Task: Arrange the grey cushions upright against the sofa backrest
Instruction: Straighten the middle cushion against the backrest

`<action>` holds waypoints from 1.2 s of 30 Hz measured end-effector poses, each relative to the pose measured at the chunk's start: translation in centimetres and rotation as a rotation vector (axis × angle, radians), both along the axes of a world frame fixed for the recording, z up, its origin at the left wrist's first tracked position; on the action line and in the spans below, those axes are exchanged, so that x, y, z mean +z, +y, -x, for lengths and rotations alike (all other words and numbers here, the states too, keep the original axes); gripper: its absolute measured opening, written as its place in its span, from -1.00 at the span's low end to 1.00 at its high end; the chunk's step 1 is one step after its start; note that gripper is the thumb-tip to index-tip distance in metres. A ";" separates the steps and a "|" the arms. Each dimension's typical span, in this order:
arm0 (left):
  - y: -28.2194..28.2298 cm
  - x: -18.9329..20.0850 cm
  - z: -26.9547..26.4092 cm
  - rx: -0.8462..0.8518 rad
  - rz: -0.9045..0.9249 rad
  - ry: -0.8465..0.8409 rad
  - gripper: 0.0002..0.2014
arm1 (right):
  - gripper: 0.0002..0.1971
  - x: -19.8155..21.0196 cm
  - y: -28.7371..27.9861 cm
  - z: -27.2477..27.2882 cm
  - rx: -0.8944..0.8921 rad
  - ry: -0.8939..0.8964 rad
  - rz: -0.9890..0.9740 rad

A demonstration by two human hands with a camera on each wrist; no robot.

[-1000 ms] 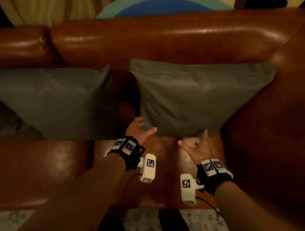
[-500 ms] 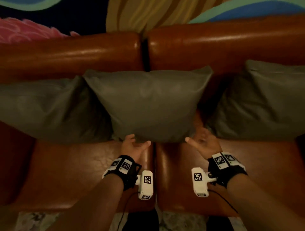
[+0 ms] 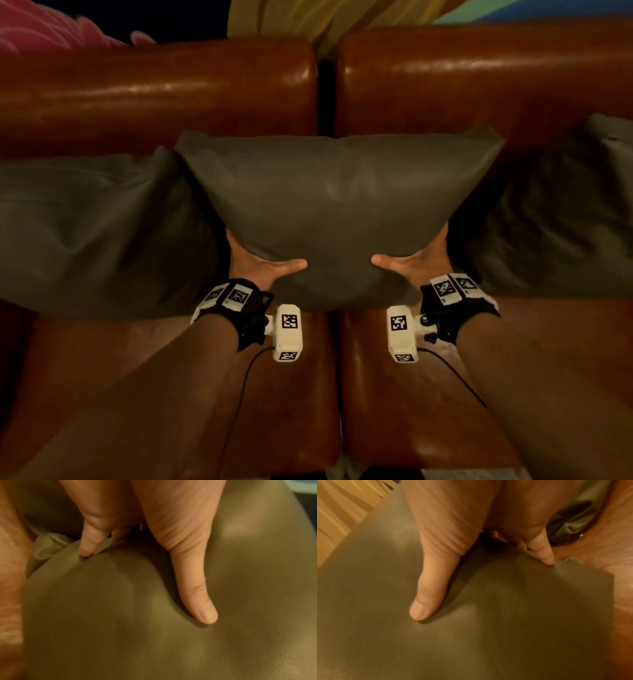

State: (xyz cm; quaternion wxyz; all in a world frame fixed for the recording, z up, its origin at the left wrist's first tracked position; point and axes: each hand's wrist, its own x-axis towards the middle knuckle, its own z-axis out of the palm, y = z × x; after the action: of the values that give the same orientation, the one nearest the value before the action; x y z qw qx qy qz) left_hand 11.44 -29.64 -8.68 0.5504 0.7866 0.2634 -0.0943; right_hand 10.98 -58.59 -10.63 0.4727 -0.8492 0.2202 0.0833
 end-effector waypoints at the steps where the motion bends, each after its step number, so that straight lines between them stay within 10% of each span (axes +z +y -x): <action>1: 0.1 -0.3 0.0 0.002 0.003 -0.002 0.45 | 0.52 -0.1 0.1 0.2 0.000 -0.016 -0.002; 11: -0.6 0.2 1.9 -0.029 0.012 -0.062 0.17 | 0.26 0.3 0.5 1.4 0.022 -0.128 -0.099; 23: -2.8 -0.5 2.0 -0.050 0.086 -0.054 0.35 | 0.13 0.5 -1.2 3.1 -0.009 -0.180 -0.134; 36: -2.7 0.1 0.5 -0.002 -0.017 -0.058 0.35 | 0.40 0.5 -0.7 0.7 -0.036 -0.075 -0.035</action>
State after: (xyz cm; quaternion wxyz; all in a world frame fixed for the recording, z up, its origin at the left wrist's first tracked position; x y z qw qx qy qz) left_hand 10.97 -32.33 -8.56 0.5509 0.7941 0.2473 -0.0695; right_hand 10.28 -59.29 -10.10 0.4970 -0.8391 0.2160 0.0467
